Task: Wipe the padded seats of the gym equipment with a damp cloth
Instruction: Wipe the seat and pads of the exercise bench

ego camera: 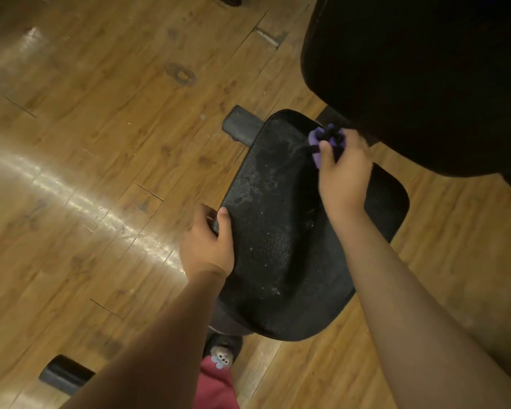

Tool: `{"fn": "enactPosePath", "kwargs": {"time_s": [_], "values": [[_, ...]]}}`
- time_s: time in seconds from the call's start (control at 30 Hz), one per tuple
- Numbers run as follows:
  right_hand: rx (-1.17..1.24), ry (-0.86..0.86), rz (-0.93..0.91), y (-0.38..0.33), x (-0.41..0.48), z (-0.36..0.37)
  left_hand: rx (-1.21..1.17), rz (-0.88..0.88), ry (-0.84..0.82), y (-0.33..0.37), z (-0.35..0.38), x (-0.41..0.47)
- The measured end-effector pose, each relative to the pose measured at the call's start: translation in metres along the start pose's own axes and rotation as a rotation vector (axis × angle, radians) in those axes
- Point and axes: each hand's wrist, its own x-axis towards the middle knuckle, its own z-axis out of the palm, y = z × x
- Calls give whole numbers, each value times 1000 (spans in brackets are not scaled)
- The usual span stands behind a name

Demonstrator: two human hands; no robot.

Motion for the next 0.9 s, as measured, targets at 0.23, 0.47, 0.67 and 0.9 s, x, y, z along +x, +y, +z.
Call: {"fn": "enactPosePath", "kwargs": {"time_s": [0.23, 0.47, 0.67, 0.9], "values": [[-46, -299, -300, -24, -25, 11, -3, 4, 6, -2, 0, 0], [-168, -92, -212, -13, 3, 1, 3, 14, 18, -4, 1, 2], [-76, -143, -285, -52, 3, 36, 1, -3, 21, -2, 1, 0], [-247, -327, -424, -32, 15, 10, 15, 12, -16, -4, 1, 1]]}}
